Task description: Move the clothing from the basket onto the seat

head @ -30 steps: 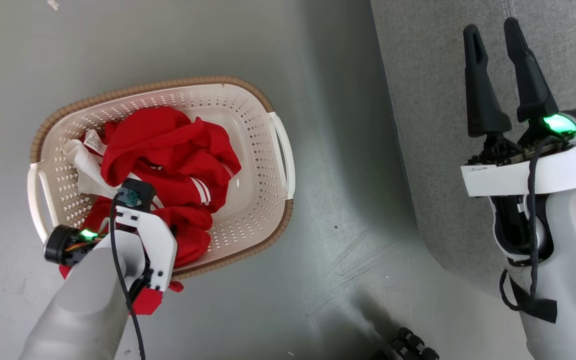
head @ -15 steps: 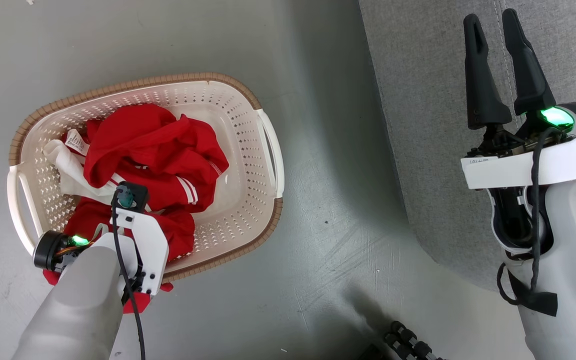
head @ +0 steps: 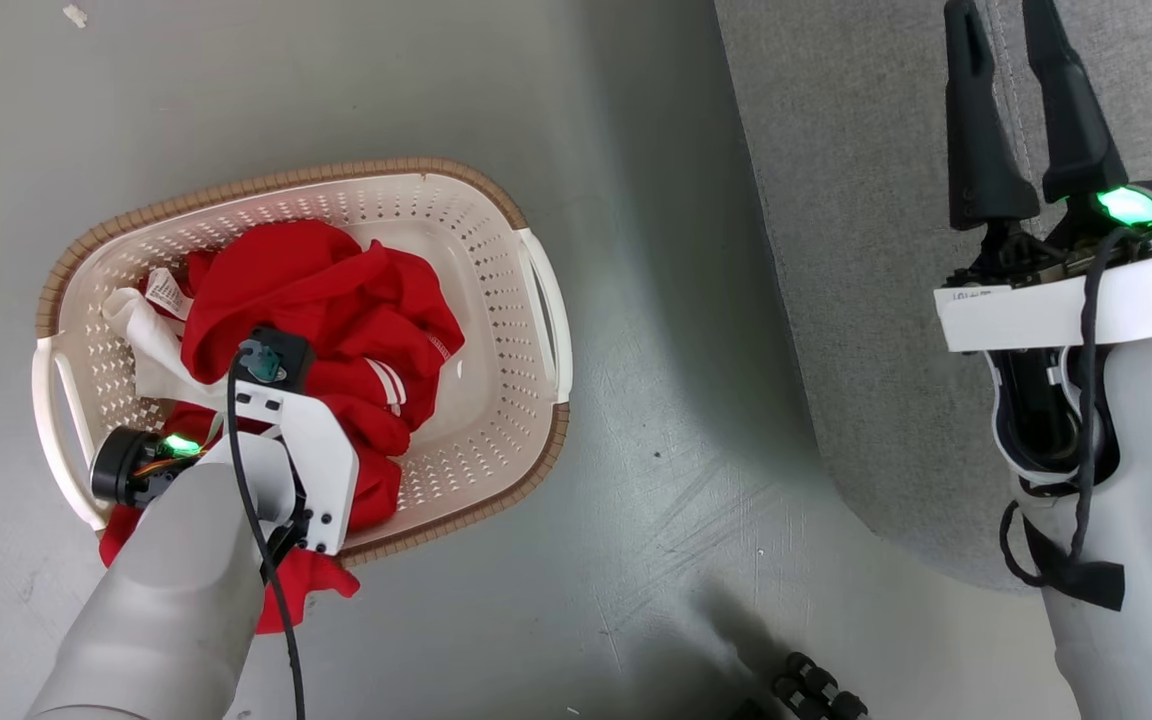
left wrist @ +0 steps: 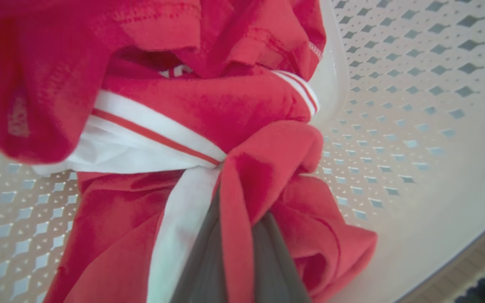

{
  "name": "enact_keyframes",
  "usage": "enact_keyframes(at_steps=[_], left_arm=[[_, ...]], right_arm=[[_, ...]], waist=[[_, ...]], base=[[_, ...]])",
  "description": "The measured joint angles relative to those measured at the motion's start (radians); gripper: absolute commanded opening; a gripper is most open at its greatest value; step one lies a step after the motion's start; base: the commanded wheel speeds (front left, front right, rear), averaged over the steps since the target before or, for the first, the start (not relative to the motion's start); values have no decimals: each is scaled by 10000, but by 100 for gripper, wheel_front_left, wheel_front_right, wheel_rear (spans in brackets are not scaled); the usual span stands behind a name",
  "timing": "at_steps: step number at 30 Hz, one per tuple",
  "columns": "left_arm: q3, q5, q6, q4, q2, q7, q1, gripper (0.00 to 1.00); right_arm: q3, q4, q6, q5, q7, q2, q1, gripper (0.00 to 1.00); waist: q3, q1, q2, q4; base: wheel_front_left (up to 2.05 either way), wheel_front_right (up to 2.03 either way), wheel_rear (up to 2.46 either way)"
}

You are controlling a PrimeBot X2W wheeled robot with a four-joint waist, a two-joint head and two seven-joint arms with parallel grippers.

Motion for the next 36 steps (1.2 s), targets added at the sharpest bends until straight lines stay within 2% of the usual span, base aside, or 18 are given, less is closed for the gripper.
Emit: enact_keyframes(at_steps=[10, 36], left_arm=[[8, -245, -345, -182, -10, -761, -5, 0], [-171, -1419, -512, -1091, -230, -2890, 523, 0]], right_arm=[[-90, 13, 0, -56, 0, 0, -54, 100], [-437, 514, 0, -535, 0, -2, 121, 100]], waist=[[-386, 0, 0, 118], [-2309, 0, 0, 712]], base=[[0, 0, 0], [0, 0, 0]])
